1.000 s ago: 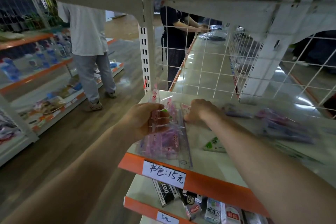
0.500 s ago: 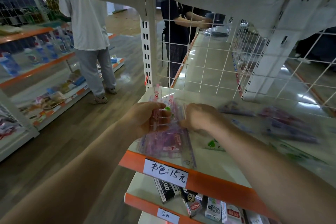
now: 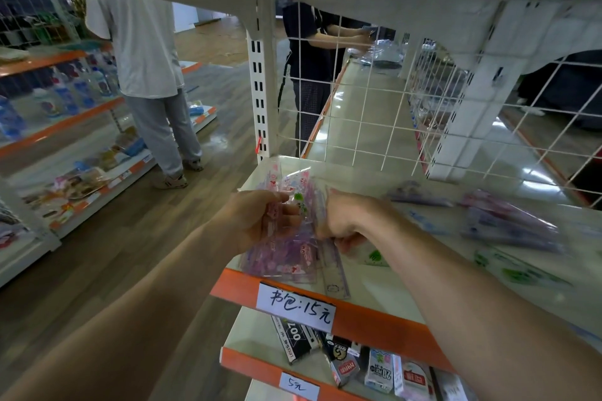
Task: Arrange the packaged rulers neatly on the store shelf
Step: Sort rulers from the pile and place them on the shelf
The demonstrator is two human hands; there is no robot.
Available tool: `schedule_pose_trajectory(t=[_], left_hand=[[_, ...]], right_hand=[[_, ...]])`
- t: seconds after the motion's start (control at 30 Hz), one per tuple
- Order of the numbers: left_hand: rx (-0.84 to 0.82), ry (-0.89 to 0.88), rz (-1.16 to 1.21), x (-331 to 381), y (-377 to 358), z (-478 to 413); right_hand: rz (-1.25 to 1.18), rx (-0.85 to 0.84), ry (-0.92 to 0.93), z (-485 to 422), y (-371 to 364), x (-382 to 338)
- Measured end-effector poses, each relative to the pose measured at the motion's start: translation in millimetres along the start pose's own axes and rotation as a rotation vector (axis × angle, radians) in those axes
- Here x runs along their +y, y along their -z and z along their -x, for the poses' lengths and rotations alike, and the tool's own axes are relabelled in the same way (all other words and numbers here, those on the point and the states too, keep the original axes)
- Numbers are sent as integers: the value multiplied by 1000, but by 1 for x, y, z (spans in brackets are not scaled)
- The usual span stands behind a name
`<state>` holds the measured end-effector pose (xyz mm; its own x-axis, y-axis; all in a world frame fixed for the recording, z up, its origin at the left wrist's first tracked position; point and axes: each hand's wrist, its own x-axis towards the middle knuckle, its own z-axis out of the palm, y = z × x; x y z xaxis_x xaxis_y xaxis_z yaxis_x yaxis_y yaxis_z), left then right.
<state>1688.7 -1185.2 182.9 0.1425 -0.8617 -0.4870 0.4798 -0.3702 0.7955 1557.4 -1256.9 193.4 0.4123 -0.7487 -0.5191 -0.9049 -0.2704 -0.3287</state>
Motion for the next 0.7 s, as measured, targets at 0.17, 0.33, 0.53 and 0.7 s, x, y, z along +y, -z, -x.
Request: schedule_pose_trajectory(t=[0.17,0.33,0.53,0.7], left_hand=[[-10,-7,-7,-1,2,-2],[-33,34,11,3,5,-2],[-92,-19,-65,8,-10,0],[-120,-32,-45,15,-25,-1]], right_hand=[[-177,27,21,8,1,9],[-436,78,21,17,12,33],[-688,124,127,33,31,56],[-797,49,197,45,42,70]])
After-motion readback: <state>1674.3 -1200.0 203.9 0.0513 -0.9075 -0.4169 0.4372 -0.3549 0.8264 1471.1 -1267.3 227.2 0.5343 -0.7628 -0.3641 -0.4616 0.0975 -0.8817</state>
